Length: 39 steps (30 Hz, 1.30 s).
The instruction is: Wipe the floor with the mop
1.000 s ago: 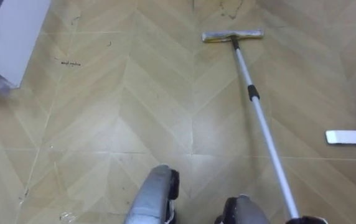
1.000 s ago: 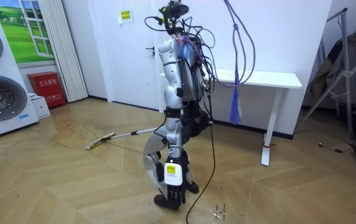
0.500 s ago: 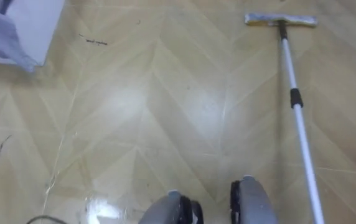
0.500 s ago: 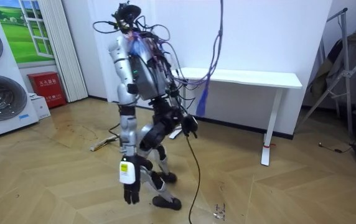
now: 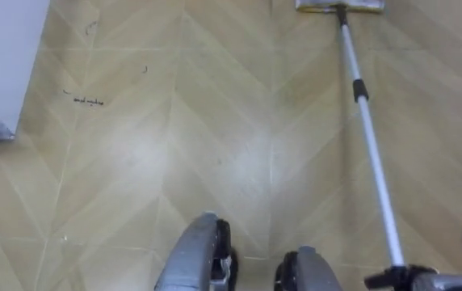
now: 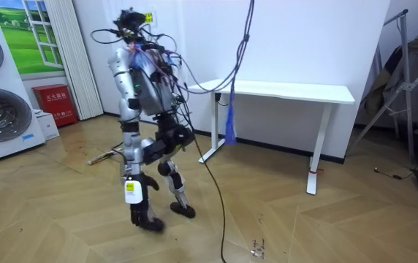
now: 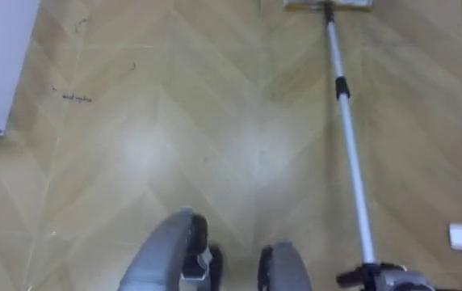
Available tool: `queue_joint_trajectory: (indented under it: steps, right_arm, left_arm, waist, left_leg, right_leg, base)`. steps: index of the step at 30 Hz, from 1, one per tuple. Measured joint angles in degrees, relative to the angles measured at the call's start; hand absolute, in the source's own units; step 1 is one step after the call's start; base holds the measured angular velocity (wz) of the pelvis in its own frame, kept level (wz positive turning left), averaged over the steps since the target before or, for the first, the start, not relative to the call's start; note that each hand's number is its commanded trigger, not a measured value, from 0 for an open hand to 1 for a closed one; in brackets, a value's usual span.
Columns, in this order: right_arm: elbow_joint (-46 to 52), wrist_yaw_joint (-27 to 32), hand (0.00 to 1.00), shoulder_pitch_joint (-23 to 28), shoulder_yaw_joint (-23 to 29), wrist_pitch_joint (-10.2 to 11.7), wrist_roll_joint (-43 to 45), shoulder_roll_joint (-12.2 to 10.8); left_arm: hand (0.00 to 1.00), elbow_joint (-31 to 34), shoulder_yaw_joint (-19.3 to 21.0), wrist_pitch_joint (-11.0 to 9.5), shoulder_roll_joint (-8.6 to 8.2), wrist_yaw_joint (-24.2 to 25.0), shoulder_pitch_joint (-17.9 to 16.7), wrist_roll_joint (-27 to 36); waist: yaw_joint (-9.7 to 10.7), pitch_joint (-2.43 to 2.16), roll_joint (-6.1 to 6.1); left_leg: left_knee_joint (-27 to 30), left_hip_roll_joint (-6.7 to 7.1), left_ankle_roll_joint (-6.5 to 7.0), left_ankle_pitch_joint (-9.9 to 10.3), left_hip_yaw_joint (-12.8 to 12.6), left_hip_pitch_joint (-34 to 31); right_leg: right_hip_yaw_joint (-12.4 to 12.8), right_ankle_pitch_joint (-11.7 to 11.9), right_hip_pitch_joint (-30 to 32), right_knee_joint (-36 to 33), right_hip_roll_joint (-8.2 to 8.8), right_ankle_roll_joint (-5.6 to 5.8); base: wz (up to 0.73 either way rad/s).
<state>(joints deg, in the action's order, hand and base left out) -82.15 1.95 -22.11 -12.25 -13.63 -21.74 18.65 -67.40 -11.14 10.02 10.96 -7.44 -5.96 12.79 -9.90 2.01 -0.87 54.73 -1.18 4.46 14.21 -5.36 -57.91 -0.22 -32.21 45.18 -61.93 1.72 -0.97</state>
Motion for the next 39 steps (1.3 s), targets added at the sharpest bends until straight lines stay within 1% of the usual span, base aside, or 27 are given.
queue_joint_trajectory:
  steps: [2, 3, 4, 5, 6, 9, 12, 14, 15, 16, 17, 18, 19, 20, 21, 22, 23, 24, 25, 26, 28, 30, 31, 33, 35, 37, 39]
  right_arm:
    - [-0.3, -1.0, 1.0, 3.5, 0.0, 0.0, -0.7, 0.9]
    - [-0.5, -1.2, 1.0, 7.0, -0.1, 0.0, -0.6, 1.9]
    - [-0.5, -1.2, 1.0, 9.2, -0.5, 0.1, -0.7, 2.6]
    - [-0.4, -0.5, 1.0, 13.4, -1.2, 0.2, -0.7, 3.4]
    - [-0.4, 0.9, 1.0, 17.0, -1.2, 0.2, -0.7, 3.1]
    - [-0.2, 3.3, 1.0, 21.9, -1.1, 0.2, -0.5, -0.5]
    - [-0.2, 3.5, 1.0, 23.7, -0.7, 0.1, -0.5, -3.8]
    - [-0.2, 3.2, 1.0, 22.3, 0.3, -1.5, 0.7, -4.8]
    - [-0.2, 3.3, 1.0, 21.0, 0.6, -2.7, 1.4, -4.4]
    - [-0.3, 3.4, 1.0, 20.0, 0.6, -3.4, 1.5, -4.0]
    - [-0.4, 3.4, 1.0, 17.1, 1.1, -4.5, 2.3, -2.9]
    - [-0.5, 3.6, 1.0, 13.3, 1.2, -5.3, 3.6, -1.6]
    - [-0.7, 3.5, 1.0, 11.4, 1.1, -5.3, 3.7, -0.8]
    - [-0.6, 3.4, 1.0, 7.1, 0.3, -5.2, 4.1, 1.0]
    - [-0.3, 3.1, 1.0, 3.8, -0.8, -4.7, 3.9, 2.3]
    - [-0.2, 3.0, 1.0, 2.7, -1.3, -4.1, 3.7, 2.5]
    - [-0.1, 2.8, 1.0, 0.1, -1.6, -2.5, 3.3, 2.9]
    - [0.3, 2.2, 1.0, -1.0, -1.6, -1.3, 2.5, 3.3]
    - [0.7, 1.8, 1.0, -1.0, -1.6, -0.9, 1.9, 3.3]
    - [0.9, 0.9, 1.0, -0.7, -1.6, -0.6, 0.9, 2.9]
    - [0.8, -0.2, 1.0, 2.3, -1.6, -0.6, -1.5, 2.5]
    - [-1.6, 0.0, 1.0, 9.1, -1.6, -0.4, -1.9, 3.0]
    - [-1.6, 0.3, 1.0, 11.5, -1.7, -0.3, -1.9, 3.1]
    - [-1.6, 1.6, 1.0, 20.1, -2.2, -0.2, -1.8, 2.4]
    - [-1.5, 2.4, 1.0, 23.9, -2.1, -0.2, -2.3, 1.3]
    - [-1.5, 3.6, 1.0, 25.5, -2.0, -0.2, -2.3, -0.8]
    - [-1.2, 4.4, 1.0, 25.4, -1.6, -0.1, -2.3, -3.1]
  left_arm:
    - [0.0, 0.5, 0.3, -0.6, -0.07, 0.7, 0.3, 0.0]
    - [0.0, 1.0, 0.9, -0.5, -0.31, 0.6, 0.4, 0.0]
    - [0.0, 1.3, 0.9, -0.5, -0.4, 0.5, 0.4, -0.1]
    - [0.0, 2.3, 1.0, -0.6, -0.57, 0.3, 0.2, -0.4]
    - [0.0, 3.1, 1.5, -0.7, -0.68, 0.0, 0.2, -1.0]
    - [0.0, 3.2, 2.0, -1.3, -0.71, -1.4, 0.2, -1.4]
    - [0.0, 3.1, 1.9, -1.1, -1.37, -1.6, 0.1, -2.0]
    - [0.0, 3.1, 1.9, -0.1, -1.74, -1.6, -0.1, -2.3]
    - [0.0, 3.1, 1.9, 0.2, -1.74, -1.7, -0.6, -2.3]
    - [0.0, 3.1, 1.8, 0.7, -1.72, -1.7, -0.7, -2.2]
    - [0.0, 3.0, 1.9, 1.1, -1.54, -1.9, -1.0, -2.0]
    - [0.0, 2.8, 1.8, 1.5, -1.16, -2.2, -1.0, -0.9]
    - [0.0, 2.8, 1.8, 1.7, -1.03, -2.3, -1.1, -0.3]
    - [0.0, 3.1, 1.7, 2.0, -0.98, -2.7, -1.6, 1.2]
    - [0.0, 3.1, 1.5, 2.2, -0.97, -2.9, -1.6, 1.4]
    - [0.0, 3.1, 1.5, 2.1, -0.9, -3.0, -1.5, 1.4]
    - [0.0, 3.2, 1.5, 2.1, -0.73, -3.0, -1.5, 1.3]
    - [0.0, 3.4, 1.6, 2.0, -0.7, -2.9, -1.5, 1.0]
    - [0.0, 3.4, 1.6, 2.0, -0.74, -2.7, -1.3, 1.0]
    - [0.0, 3.1, 1.7, 2.1, -0.65, -1.7, -1.5, 1.0]
    - [0.0, 3.3, 2.3, 2.2, -0.58, -1.3, -1.8, 0.8]
    - [0.0, 4.3, 3.1, 2.1, -1.31, -0.8, -0.8, -1.4]
    - [0.0, 4.5, 3.2, 2.0, -1.36, -0.8, -0.9, -1.7]
    - [0.0, 4.9, 3.2, 1.9, -1.43, -0.8, -0.9, -2.3]
    - [0.0, 4.9, 3.2, 1.6, -1.38, -0.9, -0.9, -2.3]
    - [0.0, 5.1, 3.1, 1.1, -1.41, -0.9, -0.5, -2.3]
    - [0.0, 5.0, 2.9, 0.5, -1.58, -0.9, -0.6, -2.3]
  waist:
    - [0.1, -0.09, 0.48]
    - [0.5, -0.31, 1.03]
    - [0.7, -0.75, 1.7]
    - [0.8, -1.46, 3.05]
    - [1.3, -1.73, 4.31]
    - [3.4, -1.65, 6.15]
    - [4.5, -1.65, 6.29]
    - [4.8, -1.56, 6.1]
    - [4.7, -1.46, 5.84]
    - [4.6, -1.46, 5.77]
    - [4.3, -1.08, 5.18]
    - [3.0, -0.87, 4.69]
    - [2.0, -0.9, 4.31]
    - [0.7, -0.62, 3.49]
    - [0.1, -0.36, 2.98]
    - [-0.2, -0.32, 2.72]
    - [-0.6, -0.19, 2.05]
    - [-1.3, -0.16, 1.25]
    - [-1.6, -0.24, 1.09]
    - [-1.5, -0.52, 1.52]
    - [-1.1, -0.89, 1.23]
    - [-0.3, -0.95, 2.09]
    - [0.0, -1.06, 2.3]
    - [1.6, -1.73, 4.88]
    - [3.2, -1.8, 5.8]
    - [4.6, -1.78, 6.29]
    - [5.3, -1.73, 6.23]
  left_leg:
    - [0.5, 1.17, 1.67, 3.1, -0.6, 2.7]
    - [0.8, 2.73, 3.05, 4.7, -1.0, 4.6]
    - [0.9, 3.38, 3.58, 5.6, -1.0, 5.3]
    - [1.1, 4.36, 4.49, 7.3, -0.7, 6.6]
    - [1.0, 5.08, 5.02, 8.7, -0.3, 8.1]
    - [-0.1, 5.13, 5.49, 11.6, -0.3, 11.9]
    - [-2.0, 5.22, 5.26, 13.1, -0.4, 16.1]
    - [-2.6, 5.31, 4.67, 15.3, -0.4, 20.1]
    - [-2.0, 5.35, 4.17, 16.6, -0.6, 21.7]
    - [-1.1, 5.36, 3.54, 17.2, -0.6, 22.1]
    - [2.8, 4.9, 2.33, 17.2, -1.3, 21.3]
    - [10.4, 2.91, -1.62, 14.8, -3.2, 18.4]
    - [14.2, 2.13, -3.09, 12.5, -3.7, 16.9]
    - [20.7, 1.55, -3.9, 7.0, -3.8, 13.4]
    - [24.2, 0.98, -4.32, 4.7, -3.4, 10.4]
    - [23.7, 0.6, -3.9, 5.4, -3.2, 9.2]
    - [19.4, -0.15, -3.34, 7.3, -2.6, 6.5]
    - [11.5, -0.31, -3.16, 7.4, -2.2, 5.2]
    - [6.6, -0.16, -3.11, 7.2, -1.6, 5.2]
    - [1.0, 0.06, -1.72, 5.0, -0.6, 5.3]
    - [-1.4, 0.84, 0.64, 4.9, -0.4, 7.1]
    - [-2.5, 2.24, 3.06, 6.2, -0.9, 9.4]
    - [-2.7, 2.93, 3.43, 6.7, -0.9, 10.0]
    - [-2.1, 3.14, 4.73, 9.2, -0.9, 11.7]
    - [-2.3, 4.05, 5.28, 10.5, -0.1, 12.9]
    - [-3.0, 4.32, 5.51, 11.1, 0.1, 13.7]
    - [-4.1, 5.03, 5.49, 11.2, 0.5, 14.5]
  right_leg:
    - [0.3, 0.1, -2.6, -0.2, 1.06, 1.09]
    - [0.5, 2.3, -2.6, -3.9, 2.15, 2.69]
    - [1.0, 4.0, -2.2, -5.9, 2.45, 3.05]
    - [2.1, 8.4, -1.0, -9.9, 2.38, 3.49]
    - [2.8, 10.3, 0.4, -12.8, 2.0, 3.81]
    - [1.7, 10.2, 6.1, -10.4, 1.12, 3.93]
    - [-0.1, 10.8, 6.9, 1.5, 1.02, 2.89]
    - [-3.2, 12.6, 5.6, 10.1, 1.04, -0.13]
    - [-3.4, 13.2, 4.5, 10.3, 0.79, -0.95]
    - [-3.5, 13.1, 4.1, 9.5, 0.88, -0.92]
    - [-3.3, 11.9, 4.0, 7.6, 1.09, -1.19]
    - [-2.6, 10.9, 4.5, 5.4, 0.36, -1.69]
    - [-2.1, 10.5, 4.8, 4.3, 0.01, -1.88]
    - [-1.3, 9.6, 5.1, 2.3, -0.28, -2.98]
    - [-0.8, 8.2, 5.0, 0.9, -0.4, -3.27]
    - [-0.8, 7.6, 5.0, 0.6, -0.42, -3.3]
    - [-0.7, 6.9, 4.6, 0.4, -0.74, -2.79]
    - [-0.7, 6.3, 3.7, 0.8, -0.84, -2.11]
    - [-0.9, 6.1, 3.0, 1.6, -0.86, -1.92]
    - [-1.4, 5.4, 0.9, 2.9, -0.69, -1.52]
    - [-2.4, 4.9, -1.8, 5.7, 0.22, -0.39]
    - [-3.1, 4.9, -4.2, 5.8, 2.07, 0.16]
    - [-3.1, 5.2, -4.3, 4.7, 2.32, 0.7]
    - [-3.0, 10.4, -2.8, -1.8, 2.98, 2.69]
    - [-2.6, 14.6, 0.2, -6.7, 3.38, 2.6]
    - [-2.4, 14.0, 3.0, -6.2, 2.89, 2.74]
    - [-2.2, 13.0, 5.5, -0.2, 1.75, 2.53]
  base:
    - [0.38]
    - [0.32]
    - [0.3]
    - [0.19]
    - [0.12]
    - [-0.11]
    - [-0.13]
    - [-0.1]
    - [-0.05]
    - [-0.04]
    - [-0.21]
    - [-0.37]
    - [-0.56]
    - [-0.41]
    - [-0.23]
    - [0.09]
    - [0.22]
    - [0.19]
    - [0.13]
    - [0.08]
    - [0.35]
    - [0.64]
    - [0.51]
    - [0.25]
    - [-0.05]
    - [-0.23]
    - [-0.4]
